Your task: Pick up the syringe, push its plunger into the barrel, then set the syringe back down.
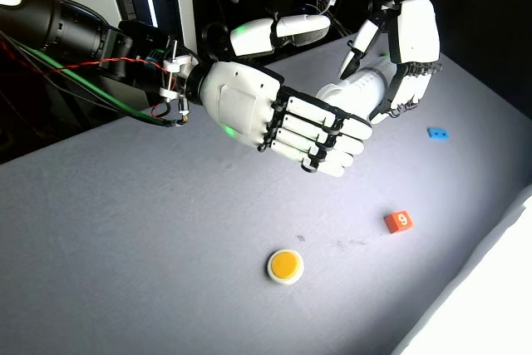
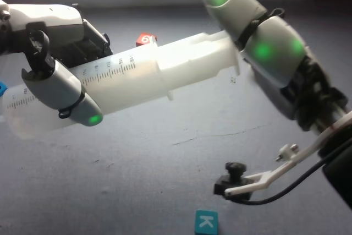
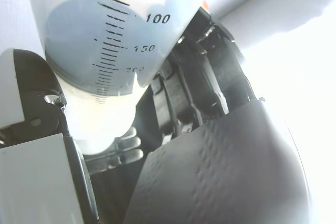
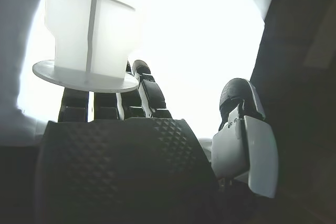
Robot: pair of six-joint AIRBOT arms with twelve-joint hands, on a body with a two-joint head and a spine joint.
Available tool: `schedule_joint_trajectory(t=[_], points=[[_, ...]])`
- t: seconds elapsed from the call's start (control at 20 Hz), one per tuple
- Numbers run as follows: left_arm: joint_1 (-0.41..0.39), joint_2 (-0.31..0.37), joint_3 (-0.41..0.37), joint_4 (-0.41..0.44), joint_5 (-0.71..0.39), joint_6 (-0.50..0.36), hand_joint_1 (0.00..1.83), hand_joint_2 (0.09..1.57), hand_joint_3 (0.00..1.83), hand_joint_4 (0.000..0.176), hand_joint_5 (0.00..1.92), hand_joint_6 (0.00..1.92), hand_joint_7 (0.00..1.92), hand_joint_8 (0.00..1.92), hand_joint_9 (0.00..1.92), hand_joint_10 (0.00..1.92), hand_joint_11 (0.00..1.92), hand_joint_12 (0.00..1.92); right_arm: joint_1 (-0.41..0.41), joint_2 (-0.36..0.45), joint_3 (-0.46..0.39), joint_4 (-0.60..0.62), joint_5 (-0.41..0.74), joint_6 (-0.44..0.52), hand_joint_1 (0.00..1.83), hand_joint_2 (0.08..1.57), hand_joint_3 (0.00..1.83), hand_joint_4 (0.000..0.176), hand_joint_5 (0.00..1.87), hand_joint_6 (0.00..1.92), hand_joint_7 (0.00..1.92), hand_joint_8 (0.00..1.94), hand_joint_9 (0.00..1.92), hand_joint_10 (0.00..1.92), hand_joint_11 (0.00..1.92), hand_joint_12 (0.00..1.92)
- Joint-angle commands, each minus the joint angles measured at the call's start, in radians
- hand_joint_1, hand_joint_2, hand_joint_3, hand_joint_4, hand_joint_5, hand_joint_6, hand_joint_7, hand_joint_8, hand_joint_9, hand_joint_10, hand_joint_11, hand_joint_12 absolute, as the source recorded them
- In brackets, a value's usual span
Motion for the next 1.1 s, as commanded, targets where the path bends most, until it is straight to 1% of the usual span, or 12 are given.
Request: schedule_joint_trajectory(t=[0.0,0.25,0.3,0.35,0.4,0.5,0.65,0.8,0.85,0.95,1.05], points=[[-0.027,-0.007,-0.01,-0.009,-0.172,-0.061,1.36,1.17,0.0,0.0,0.8,1.05,0.89,1.21,0.81,1.39,0.58,1.34,0.006,-0.03,-0.031,-0.172,-0.049,0.018,0.0,1.09,0.0,0.0,0.0,0.0,0.0,0.0,0.0,0.0,0.0,0.0],[-0.027,-0.007,-0.01,-0.009,-0.171,-0.061,1.36,1.16,0.0,0.0,0.82,1.04,0.91,1.17,0.82,1.37,0.58,1.33,0.004,-0.093,-0.032,-0.175,-0.066,0.016,0.0,1.09,0.0,0.0,0.0,0.0,0.0,0.0,0.0,0.0,0.0,0.0],[-0.027,-0.007,-0.01,-0.009,-0.171,-0.061,1.36,1.17,0.0,0.0,0.81,1.06,0.89,1.2,0.81,1.39,0.56,1.35,0.007,-0.108,-0.031,-0.175,-0.069,0.016,0.0,1.09,0.0,0.0,0.0,0.0,0.0,0.0,0.0,0.0,0.0,0.0],[-0.027,-0.007,-0.01,-0.009,-0.17,-0.061,1.36,1.16,0.0,0.0,0.83,1.03,0.91,1.18,0.81,1.38,0.58,1.35,0.007,-0.117,-0.031,-0.175,-0.071,0.016,0.0,1.09,0.0,0.0,0.0,0.0,0.0,0.0,0.0,0.0,0.0,0.0],[-0.027,-0.007,-0.011,-0.009,-0.169,-0.061,1.36,1.17,0.0,0.0,0.8,1.08,0.89,1.2,0.82,1.38,0.58,1.34,0.007,-0.133,-0.031,-0.175,-0.073,0.016,0.0,1.09,0.0,0.0,0.0,0.0,0.0,0.0,0.0,0.0,0.0,0.0],[-0.027,-0.007,-0.012,-0.009,-0.169,-0.061,1.37,1.16,0.0,0.0,0.82,1.04,0.91,1.17,0.83,1.36,0.6,1.32,0.004,-0.157,-0.03,-0.175,-0.078,0.016,0.0,1.09,0.0,0.0,0.0,0.0,0.0,0.0,0.0,0.0,0.0,0.0],[-0.027,-0.007,-0.014,-0.009,-0.169,-0.061,1.36,1.17,0.0,0.0,0.78,1.1,0.88,1.21,0.81,1.39,0.58,1.34,0.002,-0.187,-0.022,-0.175,-0.083,0.016,0.0,1.09,0.0,0.0,0.0,0.0,0.0,0.0,0.0,0.0,0.0,0.0],[-0.027,-0.007,-0.015,-0.009,-0.169,-0.061,1.36,1.18,0.0,0.0,0.77,1.1,0.88,1.22,0.8,1.4,0.57,1.34,0.0,-0.215,-0.014,-0.175,-0.091,0.02,0.0,1.09,0.0,0.0,0.0,0.0,0.0,0.0,0.0,0.0,0.0,0.0],[-0.027,-0.007,-0.015,-0.009,-0.169,-0.061,1.36,1.18,0.0,0.0,0.77,1.09,0.87,1.24,0.79,1.43,0.56,1.37,-0.001,-0.218,-0.014,-0.175,-0.091,0.02,0.0,1.09,0.0,0.0,0.0,0.0,0.0,0.0,0.0,0.0,0.0,0.0],[-0.026,-0.006,-0.015,-0.009,-0.167,-0.061,1.36,1.18,0.0,0.0,0.78,1.1,0.88,1.22,0.8,1.41,0.55,1.37,-0.004,-0.219,-0.014,-0.179,-0.088,0.019,0.0,1.1,0.0,0.0,0.0,0.0,0.0,0.0,0.0,0.0,0.0,0.0],[-0.026,-0.006,-0.014,-0.008,-0.167,-0.061,1.36,1.17,0.0,0.0,0.78,1.09,0.9,1.2,0.8,1.4,0.56,1.35,-0.007,-0.197,-0.015,-0.199,-0.074,0.019,0.0,1.1,0.0,0.0,0.0,0.0,0.0,0.0,0.0,0.0,0.0,0.0]])
